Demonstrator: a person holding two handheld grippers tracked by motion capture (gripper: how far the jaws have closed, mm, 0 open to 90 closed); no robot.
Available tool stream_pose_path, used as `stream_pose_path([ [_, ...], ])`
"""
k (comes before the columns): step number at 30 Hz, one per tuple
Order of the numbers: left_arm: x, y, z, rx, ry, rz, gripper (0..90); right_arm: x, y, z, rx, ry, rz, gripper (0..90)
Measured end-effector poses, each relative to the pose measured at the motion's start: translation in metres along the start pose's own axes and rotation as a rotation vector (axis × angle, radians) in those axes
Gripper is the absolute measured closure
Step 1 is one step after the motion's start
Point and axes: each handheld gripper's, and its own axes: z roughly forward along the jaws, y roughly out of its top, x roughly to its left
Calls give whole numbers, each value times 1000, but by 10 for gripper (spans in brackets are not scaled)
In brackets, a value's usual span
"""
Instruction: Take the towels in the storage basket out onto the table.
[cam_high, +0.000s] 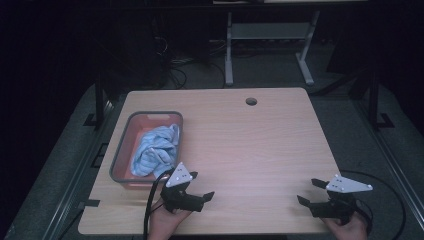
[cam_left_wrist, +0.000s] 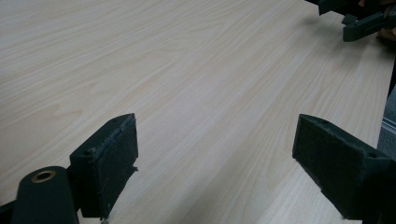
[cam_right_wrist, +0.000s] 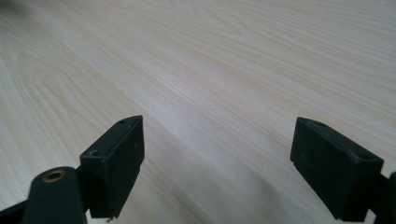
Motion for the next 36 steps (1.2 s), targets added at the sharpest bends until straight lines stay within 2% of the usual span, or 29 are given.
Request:
stream_pose_path([
  [6, 2, 5, -1, -10, -5, -17, 136, -2, 1, 4, 8, 7, 6, 170],
  [11, 2, 12, -5, -7, -13, -9, 136, 1, 3, 5, 12, 15, -1, 169],
  [17, 9, 30, -12, -17, -18, 0, 137, 1, 6, 8, 11, 25, -6, 169],
  [21, 19, 46, -20, -30, -22, -20, 136, 0, 9, 11, 13, 29, -3, 168],
  [27, 36, 70, -36, -39, 6, -16, 137, -1, 10, 12, 12, 31, -1, 167],
  [32, 58, 82, -48, -26, 26, -49, 138, 0, 10, 11, 10, 36, 3, 165],
  [36, 78, 88, -60, -7, 65, -67, 140, 2, 10, 10, 8, 37, -2, 165],
])
